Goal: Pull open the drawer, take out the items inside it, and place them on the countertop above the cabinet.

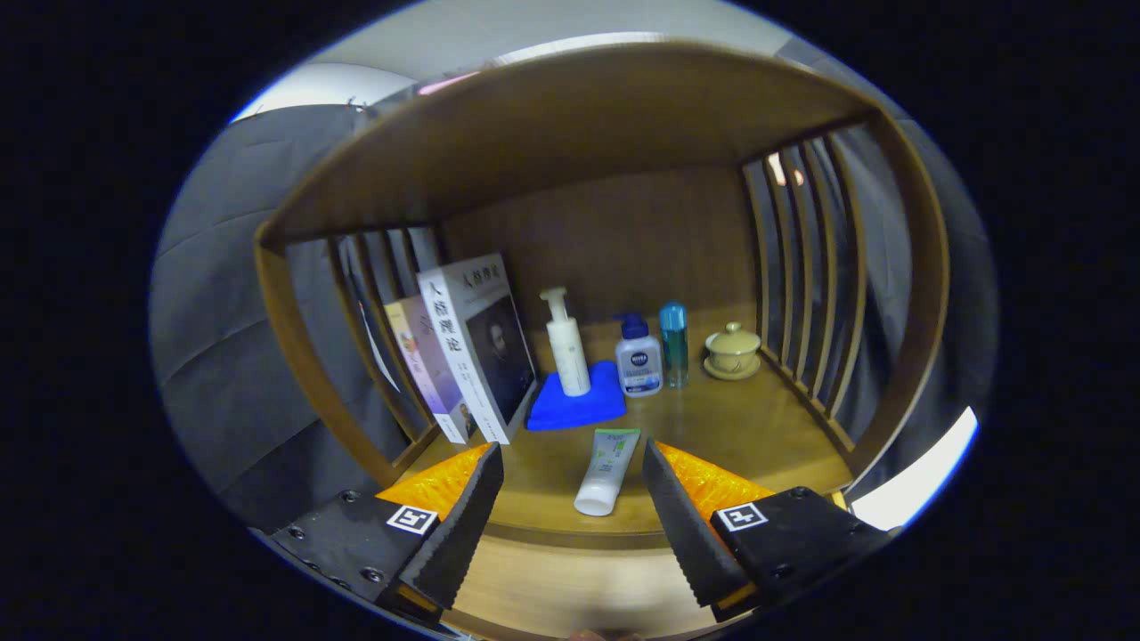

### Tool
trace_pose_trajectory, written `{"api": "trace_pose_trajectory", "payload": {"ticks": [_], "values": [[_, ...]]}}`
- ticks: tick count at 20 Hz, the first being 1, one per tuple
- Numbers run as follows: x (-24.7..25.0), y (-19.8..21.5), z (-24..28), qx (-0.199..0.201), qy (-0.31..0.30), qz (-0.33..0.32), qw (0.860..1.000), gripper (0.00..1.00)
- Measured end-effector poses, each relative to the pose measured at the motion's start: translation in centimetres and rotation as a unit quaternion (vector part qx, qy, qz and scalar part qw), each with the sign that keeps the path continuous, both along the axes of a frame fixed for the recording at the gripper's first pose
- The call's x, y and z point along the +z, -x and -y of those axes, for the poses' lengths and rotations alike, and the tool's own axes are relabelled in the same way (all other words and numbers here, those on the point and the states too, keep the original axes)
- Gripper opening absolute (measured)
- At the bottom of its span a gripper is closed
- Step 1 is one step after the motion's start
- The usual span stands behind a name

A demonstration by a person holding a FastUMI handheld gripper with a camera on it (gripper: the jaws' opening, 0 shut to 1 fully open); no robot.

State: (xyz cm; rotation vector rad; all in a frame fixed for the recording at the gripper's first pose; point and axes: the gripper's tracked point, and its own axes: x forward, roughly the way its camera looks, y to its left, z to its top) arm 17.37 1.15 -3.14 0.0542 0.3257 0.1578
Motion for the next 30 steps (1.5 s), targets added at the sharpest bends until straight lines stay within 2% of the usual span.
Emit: {"api": "trace_pose_trajectory", "payload": {"ticks": [4,8,13,22,24,30], "values": [[2.0,5.4,-0.3,0.011,0.01,0.085,0.996,0.98],[2.3,10.9,0.5,-0.005,0.061,0.16,0.985,0.98],[0.4,16.4,1.1,-0.018,0.092,0.21,0.973,0.99],[-8.6,21.8,0.9,-0.021,0.088,0.165,0.982,1.0],[-9.9,22.6,1.7,-0.038,0.102,0.164,0.98,1.0],[-14.6,22.2,2.1,-0.057,0.128,0.125,0.982,1.0]]}}
